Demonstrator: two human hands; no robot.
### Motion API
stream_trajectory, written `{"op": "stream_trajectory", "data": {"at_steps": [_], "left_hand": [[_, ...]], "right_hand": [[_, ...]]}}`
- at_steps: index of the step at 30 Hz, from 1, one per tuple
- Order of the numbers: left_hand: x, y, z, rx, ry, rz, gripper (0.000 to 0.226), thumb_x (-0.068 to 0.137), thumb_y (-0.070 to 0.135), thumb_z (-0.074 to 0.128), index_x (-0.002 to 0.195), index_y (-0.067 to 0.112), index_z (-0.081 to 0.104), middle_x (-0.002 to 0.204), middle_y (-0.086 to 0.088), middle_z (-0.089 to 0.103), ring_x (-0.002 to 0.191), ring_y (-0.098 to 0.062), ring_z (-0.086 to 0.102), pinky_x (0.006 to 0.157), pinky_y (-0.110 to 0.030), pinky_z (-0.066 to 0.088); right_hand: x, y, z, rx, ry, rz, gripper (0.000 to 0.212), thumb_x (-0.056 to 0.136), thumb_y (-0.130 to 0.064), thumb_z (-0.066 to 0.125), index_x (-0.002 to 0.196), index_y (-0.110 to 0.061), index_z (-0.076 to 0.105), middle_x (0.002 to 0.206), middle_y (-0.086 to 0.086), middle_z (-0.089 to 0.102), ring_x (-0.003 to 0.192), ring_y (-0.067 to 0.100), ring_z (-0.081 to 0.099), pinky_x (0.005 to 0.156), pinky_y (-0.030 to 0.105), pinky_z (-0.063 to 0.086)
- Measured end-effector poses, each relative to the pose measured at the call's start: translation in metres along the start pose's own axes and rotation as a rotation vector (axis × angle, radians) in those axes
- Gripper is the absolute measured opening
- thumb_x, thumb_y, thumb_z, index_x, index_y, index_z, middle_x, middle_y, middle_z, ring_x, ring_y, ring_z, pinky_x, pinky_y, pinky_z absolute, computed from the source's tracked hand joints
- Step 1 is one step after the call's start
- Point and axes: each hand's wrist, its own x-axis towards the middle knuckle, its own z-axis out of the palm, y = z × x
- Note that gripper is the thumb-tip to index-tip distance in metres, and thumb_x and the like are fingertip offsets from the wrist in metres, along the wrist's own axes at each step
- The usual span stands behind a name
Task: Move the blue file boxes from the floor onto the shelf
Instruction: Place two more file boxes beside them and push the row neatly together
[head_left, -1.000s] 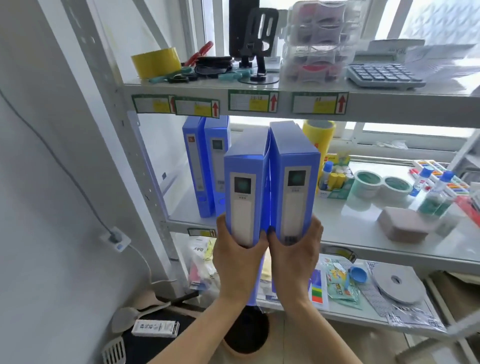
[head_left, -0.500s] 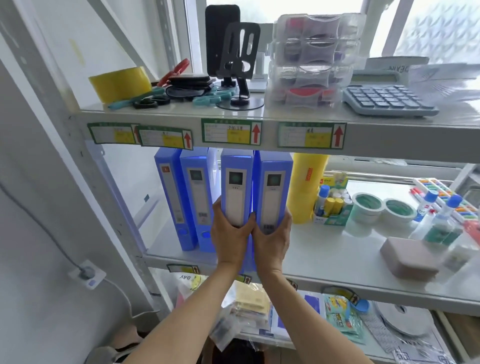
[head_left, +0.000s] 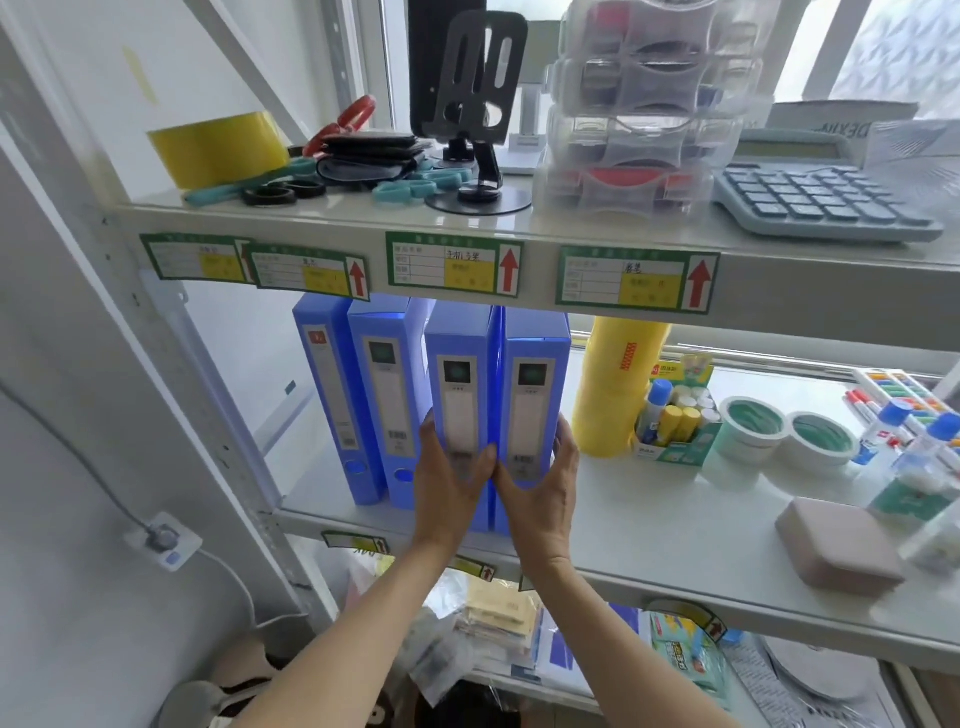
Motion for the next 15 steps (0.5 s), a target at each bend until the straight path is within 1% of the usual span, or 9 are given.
{"op": "stream_trajectory", "data": {"at_steps": [2,3,4,6,8,10,11,13,15], "left_hand": [[-0.016,-0.009,-0.001,0.088,-0.031,-0.026,0.08,0.089,0.038,0.063,0.153,0.025,0.017,0.15,0.019,0.03,0.136,-0.002,0.037,0.105,-0.018,0.039],[-0.024,-0.015,-0.001,0.127,-0.035,-0.037,0.083,0.09,0.039,0.062,0.155,0.024,0.013,0.154,0.019,0.023,0.142,-0.002,0.029,0.112,-0.024,0.035],[-0.031,-0.023,-0.001,0.162,-0.042,-0.058,0.085,0.09,0.039,0.061,0.156,0.022,0.01,0.159,0.014,0.019,0.147,-0.006,0.024,0.117,-0.028,0.032],[-0.04,-0.032,0.001,0.196,-0.063,-0.136,0.088,0.09,0.034,0.063,0.157,0.017,0.009,0.164,0.004,0.017,0.151,-0.014,0.021,0.12,-0.031,0.028],[-0.04,-0.041,0.003,0.232,-0.08,-0.197,0.092,0.086,0.034,0.069,0.156,0.018,0.011,0.163,0.002,0.021,0.15,-0.016,0.026,0.118,-0.034,0.032],[-0.033,-0.048,0.004,0.268,-0.104,-0.205,0.092,0.08,0.041,0.073,0.153,0.022,0.022,0.156,0.004,0.035,0.142,-0.017,0.04,0.11,-0.038,0.044],[-0.029,-0.052,0.004,0.279,-0.122,-0.212,0.087,0.077,0.043,0.074,0.149,0.023,0.029,0.149,0.005,0.044,0.135,-0.016,0.048,0.104,-0.038,0.05],[-0.02,-0.057,0.004,0.294,-0.147,-0.233,0.074,0.076,0.037,0.074,0.14,0.023,0.039,0.133,0.006,0.056,0.12,-0.015,0.06,0.092,-0.035,0.056],[-0.013,-0.055,0.003,0.32,-0.161,-0.219,0.066,0.078,0.028,0.072,0.135,0.022,0.041,0.123,0.005,0.062,0.109,-0.017,0.066,0.082,-0.03,0.056]], "right_hand": [[-0.004,0.011,-0.008,-0.026,-0.061,0.049,0.095,0.075,-0.026,0.084,0.151,-0.02,0.027,0.149,0.0,0.041,0.138,0.016,0.041,0.111,0.043,0.043],[-0.007,0.017,-0.011,-0.046,-0.096,0.09,0.099,0.075,-0.027,0.084,0.153,-0.021,0.024,0.152,-0.001,0.038,0.141,0.016,0.038,0.113,0.043,0.04],[-0.009,0.023,-0.015,-0.063,-0.131,0.129,0.102,0.075,-0.027,0.084,0.154,-0.023,0.02,0.155,-0.001,0.035,0.143,0.015,0.035,0.115,0.044,0.037],[-0.011,0.032,-0.023,-0.074,-0.209,0.191,0.105,0.075,-0.029,0.083,0.156,-0.027,0.015,0.159,-0.001,0.03,0.146,0.016,0.032,0.116,0.043,0.036],[-0.011,0.038,-0.027,-0.086,-0.293,0.237,0.107,0.076,-0.031,0.082,0.156,-0.029,0.011,0.16,0.0,0.03,0.146,0.018,0.034,0.115,0.042,0.037],[-0.009,0.04,-0.028,-0.123,-0.371,0.276,0.109,0.076,-0.034,0.081,0.157,-0.03,0.007,0.157,-0.001,0.036,0.141,0.02,0.042,0.109,0.04,0.043],[-0.008,0.04,-0.027,-0.152,-0.404,0.287,0.111,0.075,-0.037,0.08,0.156,-0.032,0.005,0.154,-0.002,0.042,0.135,0.02,0.049,0.105,0.04,0.047],[-0.007,0.039,-0.023,-0.213,-0.445,0.287,0.114,0.068,-0.046,0.076,0.156,-0.036,0.004,0.148,-0.006,0.05,0.125,0.022,0.059,0.095,0.041,0.054],[-0.004,0.043,-0.018,-0.246,-0.45,0.272,0.113,0.059,-0.055,0.07,0.153,-0.041,0.007,0.144,-0.008,0.053,0.12,0.022,0.062,0.09,0.043,0.056]]}}
